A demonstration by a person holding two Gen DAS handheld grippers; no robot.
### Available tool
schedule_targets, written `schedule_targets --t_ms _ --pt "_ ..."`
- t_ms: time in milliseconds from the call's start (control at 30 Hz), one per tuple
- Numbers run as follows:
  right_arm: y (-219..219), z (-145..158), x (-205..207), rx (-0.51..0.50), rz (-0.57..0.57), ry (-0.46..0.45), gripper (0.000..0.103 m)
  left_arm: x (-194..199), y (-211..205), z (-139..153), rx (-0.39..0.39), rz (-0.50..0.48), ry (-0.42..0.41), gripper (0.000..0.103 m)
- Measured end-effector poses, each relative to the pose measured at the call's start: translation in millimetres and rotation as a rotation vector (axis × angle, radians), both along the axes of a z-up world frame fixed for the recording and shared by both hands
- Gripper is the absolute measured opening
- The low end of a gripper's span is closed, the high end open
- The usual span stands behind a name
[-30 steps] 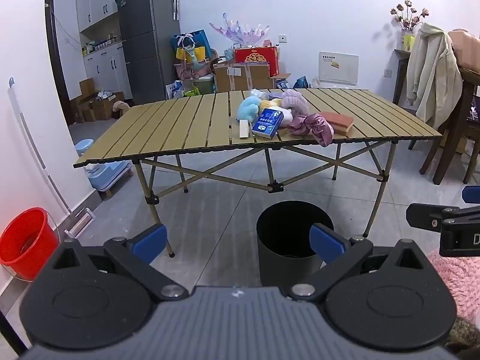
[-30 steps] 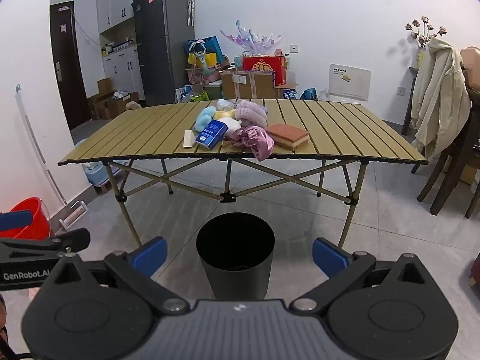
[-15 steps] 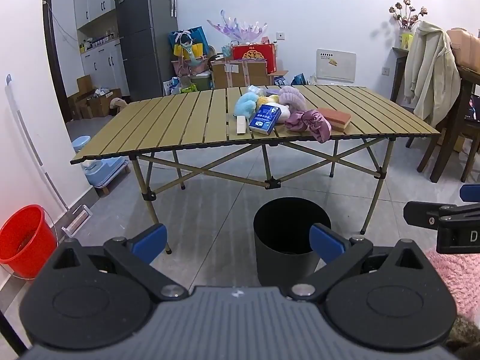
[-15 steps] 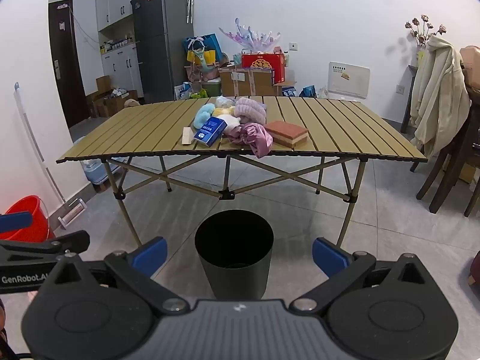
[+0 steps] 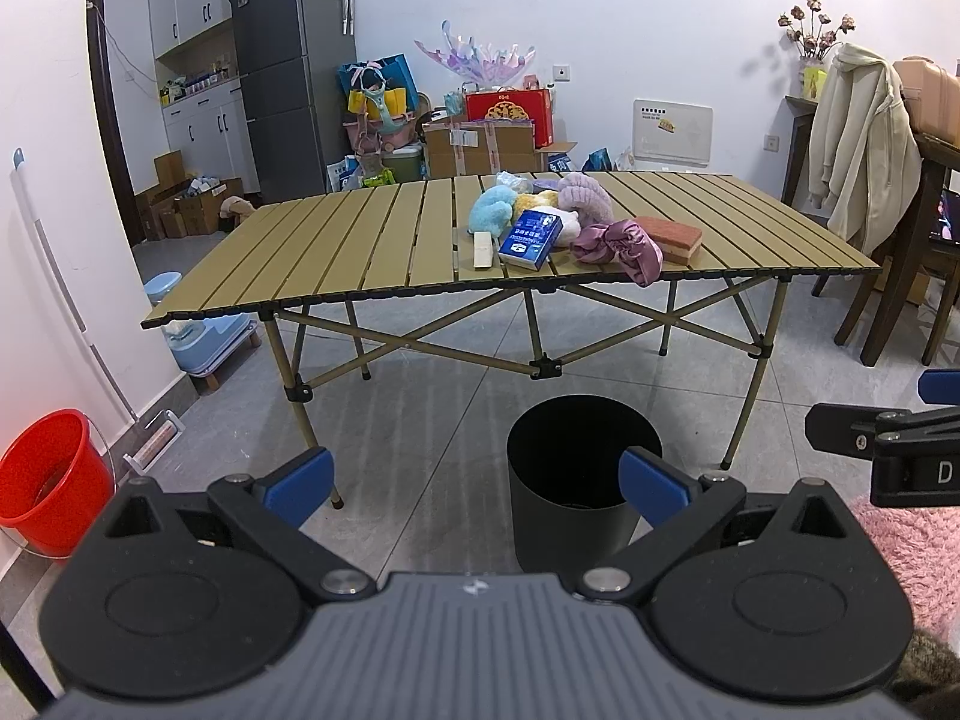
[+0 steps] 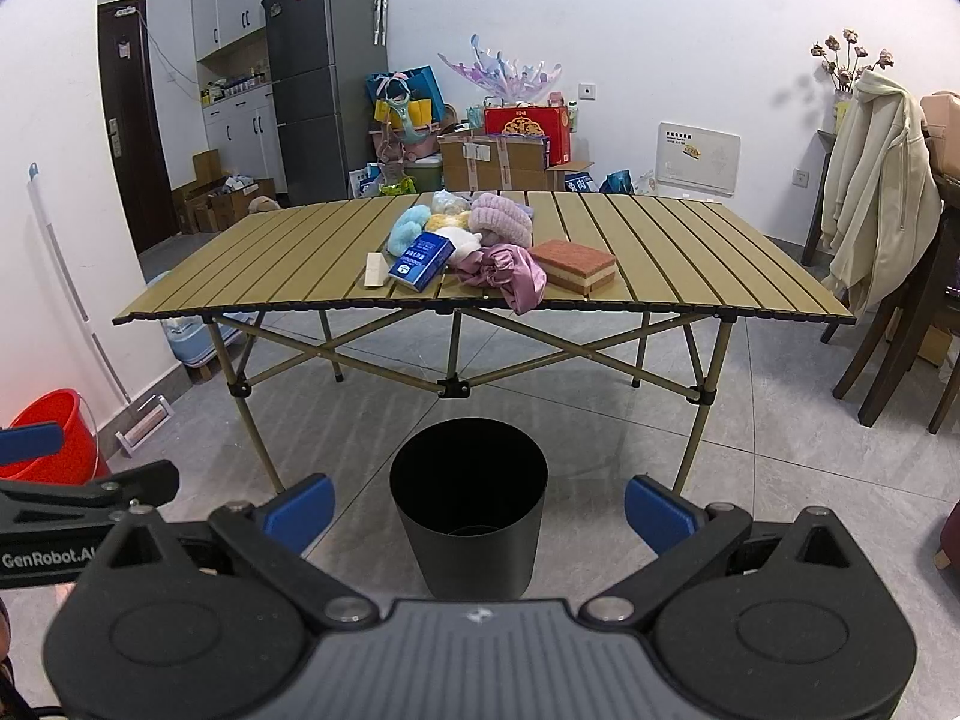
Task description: Collect trash
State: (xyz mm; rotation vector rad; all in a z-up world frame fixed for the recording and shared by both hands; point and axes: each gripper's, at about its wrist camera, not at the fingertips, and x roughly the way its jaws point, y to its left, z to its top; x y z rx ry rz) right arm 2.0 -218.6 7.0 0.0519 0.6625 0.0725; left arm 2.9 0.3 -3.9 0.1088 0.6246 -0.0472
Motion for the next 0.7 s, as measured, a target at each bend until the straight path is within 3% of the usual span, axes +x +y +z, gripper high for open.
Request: schedule_targets --t_ms 700 --pt "2.0 -3.2 0.4 -0.001 0.001 -0.001 0.103 -1.3 2.3 1.9 0.005 0.009 -0.016 0.103"
